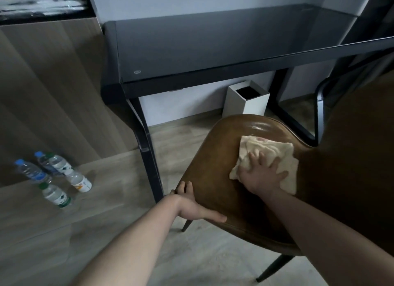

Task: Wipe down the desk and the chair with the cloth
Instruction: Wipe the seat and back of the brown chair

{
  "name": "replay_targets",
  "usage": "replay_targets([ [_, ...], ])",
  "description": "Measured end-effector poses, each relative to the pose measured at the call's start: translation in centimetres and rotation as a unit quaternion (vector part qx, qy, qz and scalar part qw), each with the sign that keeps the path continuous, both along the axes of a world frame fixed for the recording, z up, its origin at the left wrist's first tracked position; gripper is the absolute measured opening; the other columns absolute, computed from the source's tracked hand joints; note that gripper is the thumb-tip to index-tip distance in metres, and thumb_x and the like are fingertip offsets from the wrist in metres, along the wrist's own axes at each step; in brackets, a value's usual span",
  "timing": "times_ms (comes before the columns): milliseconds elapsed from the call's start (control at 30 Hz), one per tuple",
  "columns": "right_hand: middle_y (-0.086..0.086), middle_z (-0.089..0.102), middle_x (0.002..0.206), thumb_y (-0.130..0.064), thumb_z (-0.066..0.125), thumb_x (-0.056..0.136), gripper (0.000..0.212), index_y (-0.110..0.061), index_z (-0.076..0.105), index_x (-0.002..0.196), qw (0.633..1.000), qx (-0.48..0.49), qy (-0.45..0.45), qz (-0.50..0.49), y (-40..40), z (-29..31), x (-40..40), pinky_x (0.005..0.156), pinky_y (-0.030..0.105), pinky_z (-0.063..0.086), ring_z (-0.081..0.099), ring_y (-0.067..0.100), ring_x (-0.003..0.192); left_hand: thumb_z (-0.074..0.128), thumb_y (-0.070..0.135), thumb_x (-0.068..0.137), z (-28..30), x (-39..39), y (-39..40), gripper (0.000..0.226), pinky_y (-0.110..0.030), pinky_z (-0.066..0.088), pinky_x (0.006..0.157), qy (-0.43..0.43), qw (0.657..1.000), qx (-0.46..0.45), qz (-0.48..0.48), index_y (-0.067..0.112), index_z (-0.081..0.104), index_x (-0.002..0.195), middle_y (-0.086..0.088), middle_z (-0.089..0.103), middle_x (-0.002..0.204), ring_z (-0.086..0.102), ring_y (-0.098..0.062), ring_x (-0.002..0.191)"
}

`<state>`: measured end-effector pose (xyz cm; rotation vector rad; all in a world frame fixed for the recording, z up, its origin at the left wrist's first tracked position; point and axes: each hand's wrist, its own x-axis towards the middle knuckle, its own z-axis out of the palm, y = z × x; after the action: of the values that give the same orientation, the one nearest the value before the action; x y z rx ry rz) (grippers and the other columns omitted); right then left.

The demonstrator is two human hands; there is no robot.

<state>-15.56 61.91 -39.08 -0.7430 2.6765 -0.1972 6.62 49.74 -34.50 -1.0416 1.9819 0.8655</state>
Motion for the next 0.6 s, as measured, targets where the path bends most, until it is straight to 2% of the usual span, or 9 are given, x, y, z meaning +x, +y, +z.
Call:
replay_targets([
  [233, -0.014, -0.012, 0.178, -0.068, 0.034, 0.105, 0.074, -0.049, 0.001, 0.168, 0.988, 0.013, -0.03, 0.15, 2.6, 0.9, 4.8, 0.124, 0.072, -0.004, -0.021, 0.038, 0.162, 0.069, 0.106, 0.03, 0.7, -0.1, 0.4, 0.184, -0.052, 0.005, 0.133, 0.003, 1.0, -0.014, 0.002, 0.024, -0.024, 0.166, 0.002, -0.03, 0.174, -0.018, -0.032, 0.163],
  [367, -0.015, -0.011, 0.178, -0.068, 0.036, 0.104, 0.074, -0.049, 0.003, 0.167, 0.988, 0.003, -0.032, 0.153, 3.0, 0.7, 5.0, 0.124, 0.074, -0.006, -0.022, 0.037, 0.162, 0.07, 0.106, 0.028, 0.4, 0.0, 0.3, 0.186, -0.053, 0.006, 0.133, 0.008, 1.0, -0.011, 0.006, 0.024, -0.024, 0.165, 0.002, -0.03, 0.174, -0.017, -0.033, 0.163],
  [500, -0.011, -0.012, 0.178, -0.066, 0.033, 0.104, 0.072, -0.046, 0.006, 0.167, 0.991, -0.01, -0.021, 0.129, 0.8, 0.1, 4.2, 0.119, 0.08, -0.009, -0.027, 0.041, 0.159, 0.07, 0.104, 0.037, 0.2, 0.1, 0.3, 0.179, -0.053, 0.004, 0.133, 0.018, 1.0, -0.009, -0.005, 0.023, -0.024, 0.165, 0.002, -0.029, 0.174, -0.019, -0.034, 0.162],
  [600, -0.009, -0.01, 0.178, -0.068, 0.032, 0.104, 0.073, -0.044, 0.008, 0.168, 0.994, -0.027, -0.016, 0.108, -1.5, -0.3, 2.0, 0.116, 0.082, -0.008, -0.028, 0.042, 0.159, 0.071, 0.104, 0.037, -0.1, 0.1, 0.2, 0.178, -0.054, 0.005, 0.132, 0.021, 1.0, -0.004, -0.004, 0.025, -0.025, 0.165, 0.003, -0.03, 0.174, -0.019, -0.036, 0.162],
])
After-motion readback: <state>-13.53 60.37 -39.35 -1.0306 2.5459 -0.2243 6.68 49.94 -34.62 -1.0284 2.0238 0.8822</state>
